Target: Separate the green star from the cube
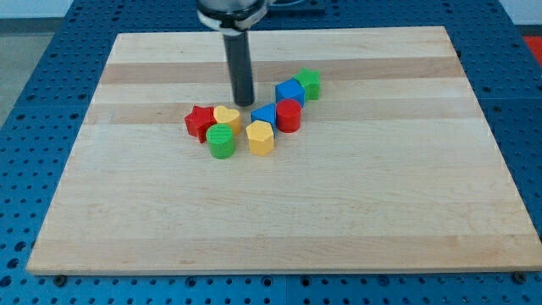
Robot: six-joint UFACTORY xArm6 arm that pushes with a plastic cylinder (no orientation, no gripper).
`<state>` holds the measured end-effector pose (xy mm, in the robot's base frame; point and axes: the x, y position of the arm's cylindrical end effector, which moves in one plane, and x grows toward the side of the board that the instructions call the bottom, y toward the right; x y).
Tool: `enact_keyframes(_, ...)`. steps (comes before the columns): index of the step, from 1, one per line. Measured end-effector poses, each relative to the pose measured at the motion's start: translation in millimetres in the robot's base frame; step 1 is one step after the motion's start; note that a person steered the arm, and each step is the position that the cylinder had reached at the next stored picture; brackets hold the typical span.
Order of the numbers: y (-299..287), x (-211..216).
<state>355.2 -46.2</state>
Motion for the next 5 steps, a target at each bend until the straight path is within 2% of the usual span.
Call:
enact_keyframes(1,44,-20)
enact_keyframes(2,86,-21)
enact_keyframes(3,140,5)
enact_keyframes(4,160,55)
enact_keyframes(5,160,61)
